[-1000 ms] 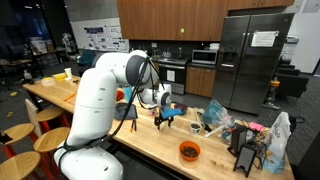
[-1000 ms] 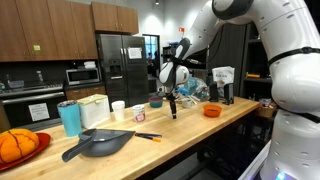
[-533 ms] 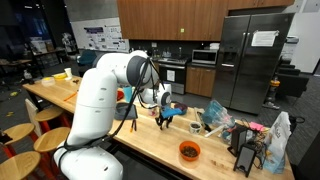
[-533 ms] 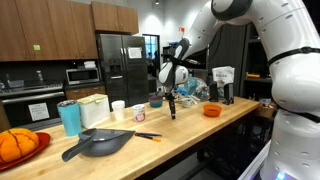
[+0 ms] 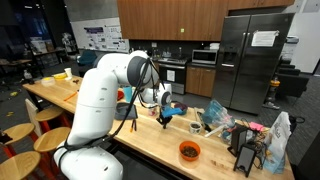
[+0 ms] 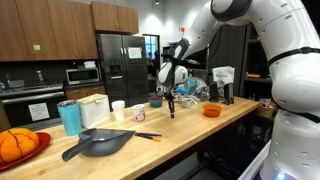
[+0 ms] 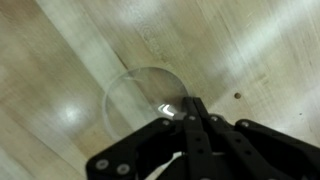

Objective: Put the clear lid on the white and pink container.

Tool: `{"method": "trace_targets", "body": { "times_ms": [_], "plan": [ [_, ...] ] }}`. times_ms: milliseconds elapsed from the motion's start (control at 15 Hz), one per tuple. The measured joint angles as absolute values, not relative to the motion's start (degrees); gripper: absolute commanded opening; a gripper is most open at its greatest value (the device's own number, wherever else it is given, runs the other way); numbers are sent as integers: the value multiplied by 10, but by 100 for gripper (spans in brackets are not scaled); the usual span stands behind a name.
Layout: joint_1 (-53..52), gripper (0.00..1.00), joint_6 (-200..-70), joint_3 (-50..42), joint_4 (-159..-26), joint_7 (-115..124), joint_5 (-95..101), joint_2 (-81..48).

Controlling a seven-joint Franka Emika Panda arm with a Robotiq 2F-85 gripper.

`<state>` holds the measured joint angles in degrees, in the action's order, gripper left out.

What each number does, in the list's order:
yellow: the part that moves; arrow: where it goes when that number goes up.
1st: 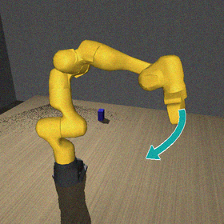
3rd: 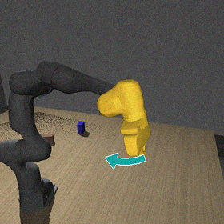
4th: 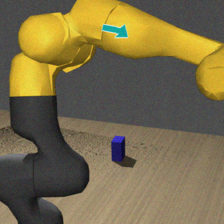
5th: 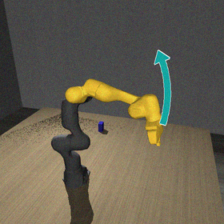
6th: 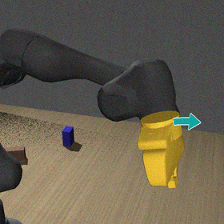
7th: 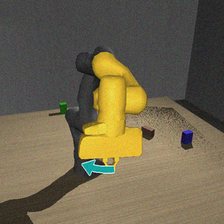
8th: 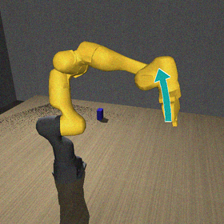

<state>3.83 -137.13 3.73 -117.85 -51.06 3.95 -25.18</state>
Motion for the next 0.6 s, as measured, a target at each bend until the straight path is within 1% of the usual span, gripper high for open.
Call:
{"method": "trace_targets", "body": {
  "times_ms": [600],
  "plan": [
    [38, 0, -1353, 43, -1175, -489, 43, -251]
  ]
}}
